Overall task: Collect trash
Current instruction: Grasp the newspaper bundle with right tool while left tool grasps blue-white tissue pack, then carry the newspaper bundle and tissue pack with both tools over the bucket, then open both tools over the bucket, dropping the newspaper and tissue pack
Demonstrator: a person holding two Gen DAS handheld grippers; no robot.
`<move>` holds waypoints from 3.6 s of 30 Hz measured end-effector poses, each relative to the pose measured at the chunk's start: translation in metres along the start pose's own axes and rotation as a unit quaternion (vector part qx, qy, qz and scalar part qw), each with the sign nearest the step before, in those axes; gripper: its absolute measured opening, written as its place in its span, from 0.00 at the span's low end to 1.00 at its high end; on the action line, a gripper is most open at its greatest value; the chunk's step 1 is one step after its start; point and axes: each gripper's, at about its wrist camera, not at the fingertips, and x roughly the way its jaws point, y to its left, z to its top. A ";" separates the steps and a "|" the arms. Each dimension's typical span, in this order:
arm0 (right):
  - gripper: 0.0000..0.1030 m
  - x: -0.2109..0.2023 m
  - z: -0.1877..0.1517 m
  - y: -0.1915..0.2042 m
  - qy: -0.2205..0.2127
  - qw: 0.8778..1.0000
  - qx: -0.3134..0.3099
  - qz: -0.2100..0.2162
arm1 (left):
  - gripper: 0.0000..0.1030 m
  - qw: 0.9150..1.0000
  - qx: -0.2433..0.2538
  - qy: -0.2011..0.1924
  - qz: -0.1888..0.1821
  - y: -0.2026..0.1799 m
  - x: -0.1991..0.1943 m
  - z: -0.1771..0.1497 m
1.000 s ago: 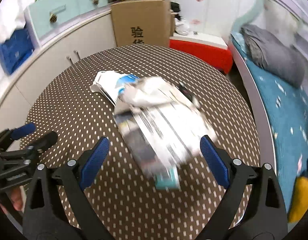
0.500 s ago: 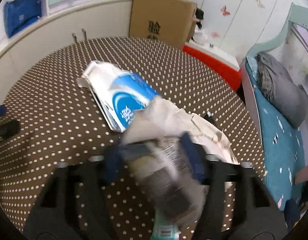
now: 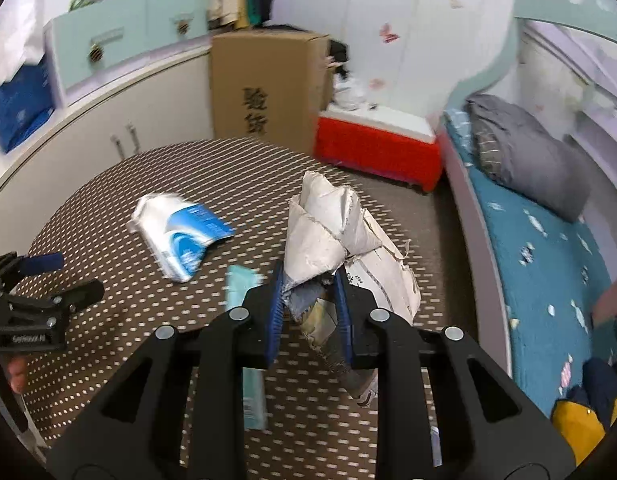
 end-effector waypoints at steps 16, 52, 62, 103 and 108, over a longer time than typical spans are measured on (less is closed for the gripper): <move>0.22 0.021 -0.018 -0.080 0.040 0.995 0.072 -0.058 | 0.92 0.985 0.110 0.064 0.117 -0.068 0.119 0.067; 0.22 -0.082 -0.105 -0.144 0.018 0.981 0.168 -0.096 | 0.30 0.983 0.141 0.024 -0.114 -0.181 -0.003 -0.012; 0.23 -0.099 -0.151 -0.185 0.038 0.970 0.206 -0.126 | 0.31 0.966 0.203 0.054 -0.153 -0.274 0.011 -0.047; 0.29 -0.078 -0.315 -0.282 0.162 0.910 0.348 -0.157 | 0.71 0.913 0.336 0.155 -0.172 -0.430 0.072 -0.165; 0.72 -0.075 -0.304 -0.279 0.152 0.909 0.345 -0.178 | 0.73 0.917 0.327 0.155 -0.167 -0.419 0.070 -0.161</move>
